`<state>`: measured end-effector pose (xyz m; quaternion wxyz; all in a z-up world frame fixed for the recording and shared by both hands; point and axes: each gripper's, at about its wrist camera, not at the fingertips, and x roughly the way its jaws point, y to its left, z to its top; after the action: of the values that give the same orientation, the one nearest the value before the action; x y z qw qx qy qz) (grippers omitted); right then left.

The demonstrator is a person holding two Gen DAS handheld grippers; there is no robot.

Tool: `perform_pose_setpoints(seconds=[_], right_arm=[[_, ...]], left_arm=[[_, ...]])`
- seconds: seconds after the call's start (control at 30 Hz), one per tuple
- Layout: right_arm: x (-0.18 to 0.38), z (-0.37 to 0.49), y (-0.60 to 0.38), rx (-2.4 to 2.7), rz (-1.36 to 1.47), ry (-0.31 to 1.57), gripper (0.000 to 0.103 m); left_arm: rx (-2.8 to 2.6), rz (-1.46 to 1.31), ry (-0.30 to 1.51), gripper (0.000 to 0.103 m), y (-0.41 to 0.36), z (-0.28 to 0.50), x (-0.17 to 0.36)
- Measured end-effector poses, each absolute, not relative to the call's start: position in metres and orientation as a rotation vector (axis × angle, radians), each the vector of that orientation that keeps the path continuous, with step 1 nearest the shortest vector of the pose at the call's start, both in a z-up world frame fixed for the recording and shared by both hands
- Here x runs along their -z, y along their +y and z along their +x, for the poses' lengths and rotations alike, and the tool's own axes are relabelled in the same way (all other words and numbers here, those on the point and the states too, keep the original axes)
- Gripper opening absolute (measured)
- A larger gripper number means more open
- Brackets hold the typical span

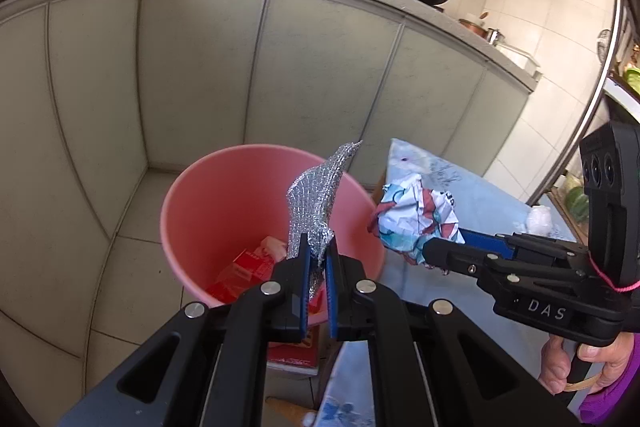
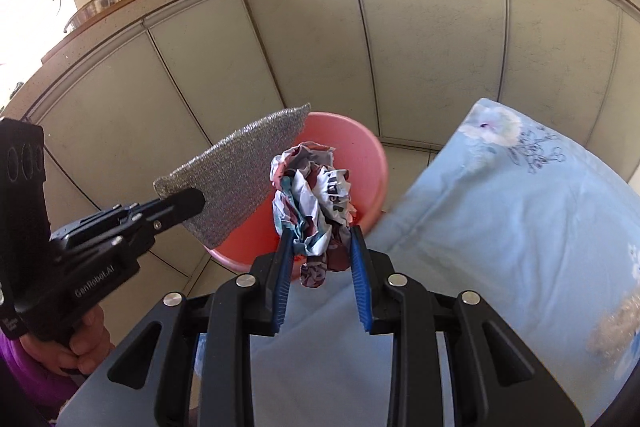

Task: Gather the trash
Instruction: 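Carry the scouring pad and crumpled paper over the pink bucket, then open both tools to drop the scouring pad and paper into the bucket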

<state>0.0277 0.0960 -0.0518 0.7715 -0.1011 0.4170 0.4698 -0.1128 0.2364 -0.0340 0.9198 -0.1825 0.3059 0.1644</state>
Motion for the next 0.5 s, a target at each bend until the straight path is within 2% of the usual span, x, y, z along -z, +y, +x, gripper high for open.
perform_pose_setpoints(seconds=[0.5], right_arm=[[0.077,0.031,0.146,-1.029,-0.295,0.958,0.028]], left_arm=[[-0.446,-0.382,0.688,0.006,0.252,-0.106,0.059]])
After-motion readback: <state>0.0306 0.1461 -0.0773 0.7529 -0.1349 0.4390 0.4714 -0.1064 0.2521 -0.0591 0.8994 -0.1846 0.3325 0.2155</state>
